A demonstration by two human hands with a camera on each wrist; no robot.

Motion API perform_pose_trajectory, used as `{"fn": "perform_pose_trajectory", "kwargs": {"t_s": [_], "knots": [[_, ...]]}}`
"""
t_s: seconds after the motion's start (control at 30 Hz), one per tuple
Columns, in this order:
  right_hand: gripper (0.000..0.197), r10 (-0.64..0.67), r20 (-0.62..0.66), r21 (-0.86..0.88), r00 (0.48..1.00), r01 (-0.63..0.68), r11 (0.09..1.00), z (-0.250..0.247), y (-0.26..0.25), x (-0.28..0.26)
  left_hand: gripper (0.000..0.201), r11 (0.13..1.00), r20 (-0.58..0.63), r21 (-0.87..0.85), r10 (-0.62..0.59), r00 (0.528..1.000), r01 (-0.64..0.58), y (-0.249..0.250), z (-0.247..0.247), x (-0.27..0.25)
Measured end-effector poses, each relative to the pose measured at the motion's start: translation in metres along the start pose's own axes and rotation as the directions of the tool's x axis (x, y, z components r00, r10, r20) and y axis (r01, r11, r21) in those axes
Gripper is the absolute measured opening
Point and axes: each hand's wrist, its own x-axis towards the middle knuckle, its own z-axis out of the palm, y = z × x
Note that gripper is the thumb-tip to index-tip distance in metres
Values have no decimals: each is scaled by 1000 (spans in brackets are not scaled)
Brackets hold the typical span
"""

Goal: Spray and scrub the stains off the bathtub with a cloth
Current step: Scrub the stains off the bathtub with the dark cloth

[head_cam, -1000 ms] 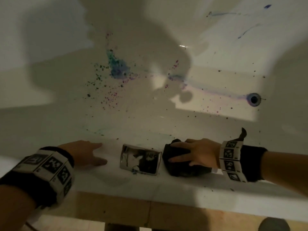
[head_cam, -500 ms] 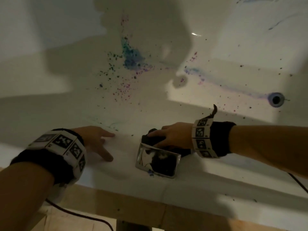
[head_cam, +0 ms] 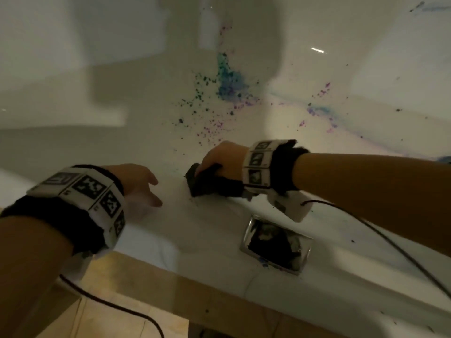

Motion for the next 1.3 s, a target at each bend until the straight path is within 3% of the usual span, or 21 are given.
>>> {"fn": "perform_pose_trajectory", "kwargs": {"t_s": [0.07, 0.2, 0.43, 0.53, 0.63, 0.7, 0.73, 0.8, 0.87, 1.0, 1.07, 1.13, 1.2, 1.3], "knots": [[31, -20, 37, 31, 999, 19, 999, -11, 3, -24, 53, 1000, -56, -5, 19, 998, -19, -6, -1, -1], [41, -73, 419, -183, 905, 164, 969, -4, -10, -54, 43, 999, -85, 22, 41, 996, -40, -7, 1, -3], [42, -4, 624, -391, 782, 317, 864, 18, -37, -5, 39, 996, -78, -18, 88, 993, -89, -19, 8, 4], [45, 8, 625, -396, 781, 308, 865, 18, -39, 4, 37, 989, -81, -77, 118, 990, -124, -29, 11, 6], [39, 18, 479, -394, 878, 197, 898, 21, -41, 19, 38, 985, -87, -101, 133, 987, -142, -34, 13, 4], [31, -64, 441, -507, 895, 307, 805, 18, -44, 38, 38, 982, -95, -96, 151, 984, -160, -34, 12, 1], [28, -60, 410, -526, 910, 290, 799, 18, -47, 48, 37, 981, -104, -96, 159, 982, -169, -34, 11, 1], [36, 9, 308, -516, 951, 159, 842, 16, -54, 70, 36, 978, -110, -100, 171, 979, -182, -36, 9, 0], [42, 96, 237, -441, 967, 19, 897, 19, -56, 90, 36, 976, -107, -110, 178, 978, -189, -38, 10, -1], [16, 104, 102, -224, 989, -79, 971, -4, -54, 90, 36, 978, -119, -98, 174, 978, -186, -45, 10, -4], [20, 87, 80, -213, 993, -69, 975, -25, -55, 65, 40, 983, -160, -65, 159, 974, -171, -51, 12, -7], [25, 110, 235, -217, 966, -58, 975, -36, -53, 29, 43, 986, -191, -53, 143, 971, -156, -59, 16, -6], [22, 108, 439, -242, 892, 1, 970, -24, -64, 1, 46, 984, -202, -75, 145, 969, -163, -64, 19, -5], [33, 132, 604, -355, 786, 117, 927, 12, -67, 2, 47, 977, -220, -119, 146, 965, -175, -66, 20, -6]]}}
